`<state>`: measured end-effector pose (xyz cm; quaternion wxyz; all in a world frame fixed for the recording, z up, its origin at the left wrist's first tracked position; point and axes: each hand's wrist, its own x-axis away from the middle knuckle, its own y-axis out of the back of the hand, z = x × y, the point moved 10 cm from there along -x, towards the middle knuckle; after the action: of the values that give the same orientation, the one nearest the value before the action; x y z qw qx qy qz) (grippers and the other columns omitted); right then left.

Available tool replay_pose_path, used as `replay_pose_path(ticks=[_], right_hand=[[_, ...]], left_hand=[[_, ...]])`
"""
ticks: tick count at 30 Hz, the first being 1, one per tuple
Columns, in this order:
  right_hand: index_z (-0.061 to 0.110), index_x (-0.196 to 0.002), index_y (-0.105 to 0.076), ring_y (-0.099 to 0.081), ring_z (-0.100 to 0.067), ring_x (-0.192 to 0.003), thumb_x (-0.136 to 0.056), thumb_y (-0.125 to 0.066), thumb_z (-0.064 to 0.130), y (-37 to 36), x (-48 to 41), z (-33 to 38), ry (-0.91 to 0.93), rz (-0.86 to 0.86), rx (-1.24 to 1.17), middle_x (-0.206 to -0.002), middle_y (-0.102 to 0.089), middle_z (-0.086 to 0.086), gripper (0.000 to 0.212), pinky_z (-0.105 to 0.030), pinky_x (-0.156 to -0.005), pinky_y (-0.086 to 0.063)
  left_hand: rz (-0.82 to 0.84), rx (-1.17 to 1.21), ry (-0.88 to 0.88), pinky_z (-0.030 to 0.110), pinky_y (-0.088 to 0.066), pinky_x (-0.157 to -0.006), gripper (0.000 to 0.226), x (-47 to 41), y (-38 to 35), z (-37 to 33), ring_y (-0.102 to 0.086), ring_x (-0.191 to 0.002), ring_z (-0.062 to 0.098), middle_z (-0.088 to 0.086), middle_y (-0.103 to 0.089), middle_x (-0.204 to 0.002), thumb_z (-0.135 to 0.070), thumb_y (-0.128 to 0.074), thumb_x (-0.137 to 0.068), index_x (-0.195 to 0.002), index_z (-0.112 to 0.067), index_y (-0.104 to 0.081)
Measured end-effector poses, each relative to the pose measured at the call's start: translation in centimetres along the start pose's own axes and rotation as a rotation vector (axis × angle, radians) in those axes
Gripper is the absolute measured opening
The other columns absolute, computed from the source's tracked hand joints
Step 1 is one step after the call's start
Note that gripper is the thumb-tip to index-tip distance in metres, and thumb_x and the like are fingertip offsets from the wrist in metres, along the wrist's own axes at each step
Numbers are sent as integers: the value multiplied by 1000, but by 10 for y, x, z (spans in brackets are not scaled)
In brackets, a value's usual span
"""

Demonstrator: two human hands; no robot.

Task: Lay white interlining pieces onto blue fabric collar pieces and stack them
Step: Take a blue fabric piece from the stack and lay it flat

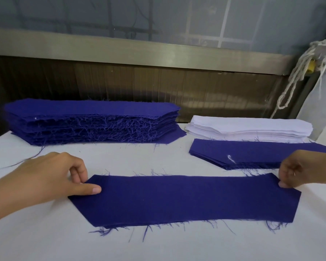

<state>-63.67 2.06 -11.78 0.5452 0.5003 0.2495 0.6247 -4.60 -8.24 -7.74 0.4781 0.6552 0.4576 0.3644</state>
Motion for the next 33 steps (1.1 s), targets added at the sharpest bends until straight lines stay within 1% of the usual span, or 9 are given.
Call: replay_pose_path(ticks=[4, 7, 9, 11, 15, 19, 24, 27, 33], right_hand=[[37, -82, -75, -61, -2, -65, -42, -72, 89, -4, 1, 5, 14, 19, 13, -78, -72, 10, 65, -20, -68, -53], [34, -76, -69, -51, -1, -63, -60, -73, 80, -9, 2, 13, 80, 11, 55, -68, -62, 13, 50, -22, -66, -48], [31, -80, -67, -50, -2, -65, -70, -76, 64, -8, 2, 19, 123, -22, 86, -69, -60, 13, 36, -18, -64, -46], [28, -87, -65, -53, -2, -67, -70, -78, 64, -5, 3, 20, 121, -23, 27, -74, -64, 11, 42, -14, -62, -45], [29, -92, -67, -55, -7, -66, -64, -87, 63, -5, 6, 8, -20, 48, -230, -78, -67, -2, 49, -22, -58, -48], [45, -100, -72, -62, -2, -66, -56, -89, 68, 1, 10, -6, -166, 11, -220, -89, -75, 3, 53, -20, -55, -46], [24, -99, -78, -61, -4, -64, -68, -76, 77, -8, 9, -3, -159, 116, -148, -74, -69, 4, 61, -16, -51, -40], [17, -86, -77, -62, -6, -66, -69, -78, 72, -11, 8, 3, -117, 144, -185, -75, -67, 2, 57, -16, -52, -39], [8, -91, -76, -56, -5, -62, -68, -84, 65, -4, 11, 0, -97, 133, -234, -72, -66, -1, 62, -14, -50, -36]], left_hand=[[42, 28, -6, 17, -42, -56, 65, 1, -3, -4, -56, -56, -18, -37, -64, -69, -105, -45, -22, -77, -70, -55], [96, 104, 3, 17, -44, -60, 59, 1, -7, -4, -59, -56, -11, -29, -66, -66, -98, -54, -28, -73, -61, -63], [128, 130, 1, 15, -42, -58, 54, 2, -10, -6, -56, -50, -5, -23, -64, -59, -94, -56, -33, -68, -54, -65], [180, 194, -17, 16, -40, -55, 57, 3, -15, -10, -51, -46, -1, -16, -62, -56, -92, -58, -36, -65, -44, -67], [181, 324, -50, 15, -45, -55, 62, 3, -18, -14, -56, -52, 0, -10, -71, -67, -87, -66, -37, -71, -34, -71], [171, 463, 67, 21, -48, -69, 71, -1, -19, -2, -68, -61, 2, -5, -77, -75, -70, -81, -37, -91, -25, -68], [428, 482, 123, 14, -38, -51, 71, -1, -32, 7, -63, -59, 4, 3, -78, -84, -80, -77, -45, -94, -27, -79], [607, 487, 87, 13, -42, -54, 63, 1, -51, 8, -73, -79, 7, -1, -78, -100, -76, -75, -63, -105, -30, -78], [674, 550, 82, 13, -47, -55, 54, -2, -62, 13, -74, -93, 13, -4, -74, -117, -66, -78, -72, -115, -33, -74]])
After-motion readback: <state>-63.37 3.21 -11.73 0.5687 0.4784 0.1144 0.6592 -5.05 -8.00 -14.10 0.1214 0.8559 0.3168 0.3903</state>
